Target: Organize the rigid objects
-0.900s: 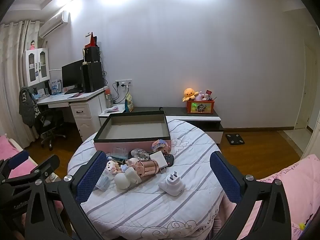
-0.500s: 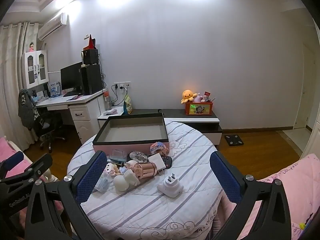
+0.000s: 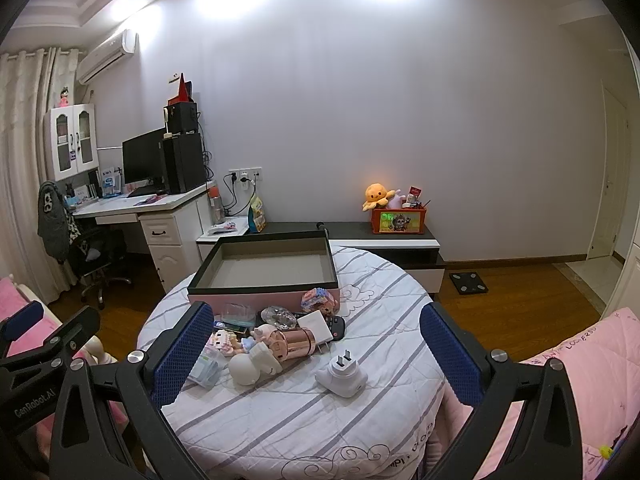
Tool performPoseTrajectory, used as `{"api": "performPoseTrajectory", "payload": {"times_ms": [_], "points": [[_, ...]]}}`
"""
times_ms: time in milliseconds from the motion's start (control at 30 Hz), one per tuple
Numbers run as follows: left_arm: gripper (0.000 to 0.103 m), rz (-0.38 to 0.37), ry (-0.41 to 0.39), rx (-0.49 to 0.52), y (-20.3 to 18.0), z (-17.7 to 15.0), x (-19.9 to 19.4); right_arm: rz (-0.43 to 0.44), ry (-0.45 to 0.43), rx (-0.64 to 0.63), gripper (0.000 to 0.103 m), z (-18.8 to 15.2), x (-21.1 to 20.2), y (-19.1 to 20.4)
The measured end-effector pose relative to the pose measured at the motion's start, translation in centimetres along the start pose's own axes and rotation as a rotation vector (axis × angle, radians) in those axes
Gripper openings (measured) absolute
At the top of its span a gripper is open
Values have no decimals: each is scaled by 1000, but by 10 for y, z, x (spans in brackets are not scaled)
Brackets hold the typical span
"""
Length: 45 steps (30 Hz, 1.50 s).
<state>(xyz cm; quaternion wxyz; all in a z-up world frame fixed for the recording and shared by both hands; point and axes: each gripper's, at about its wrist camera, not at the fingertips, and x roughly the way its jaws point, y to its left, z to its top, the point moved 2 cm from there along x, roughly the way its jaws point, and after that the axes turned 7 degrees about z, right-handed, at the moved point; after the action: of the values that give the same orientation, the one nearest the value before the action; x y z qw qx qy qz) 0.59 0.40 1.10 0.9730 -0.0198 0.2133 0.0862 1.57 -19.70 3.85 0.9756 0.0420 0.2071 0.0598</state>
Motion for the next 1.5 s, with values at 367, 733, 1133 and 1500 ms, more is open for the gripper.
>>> {"api": "performPoseTrajectory", "payload": {"times_ms": [367, 733, 1133, 1500], "points": [[103, 2, -16, 2, 3, 0, -3, -1, -7, 2, 103, -1, -2, 1], [103, 1, -22, 4, 2, 0, -6, -1, -9, 5, 103, 0, -2, -1], [103, 0, -22, 4, 3, 0, -7, -1, -4, 9, 103, 1, 0, -6], [103, 0, -25, 3, 4, 0, -8, -4, -5, 11, 103, 2, 3, -10]]}}
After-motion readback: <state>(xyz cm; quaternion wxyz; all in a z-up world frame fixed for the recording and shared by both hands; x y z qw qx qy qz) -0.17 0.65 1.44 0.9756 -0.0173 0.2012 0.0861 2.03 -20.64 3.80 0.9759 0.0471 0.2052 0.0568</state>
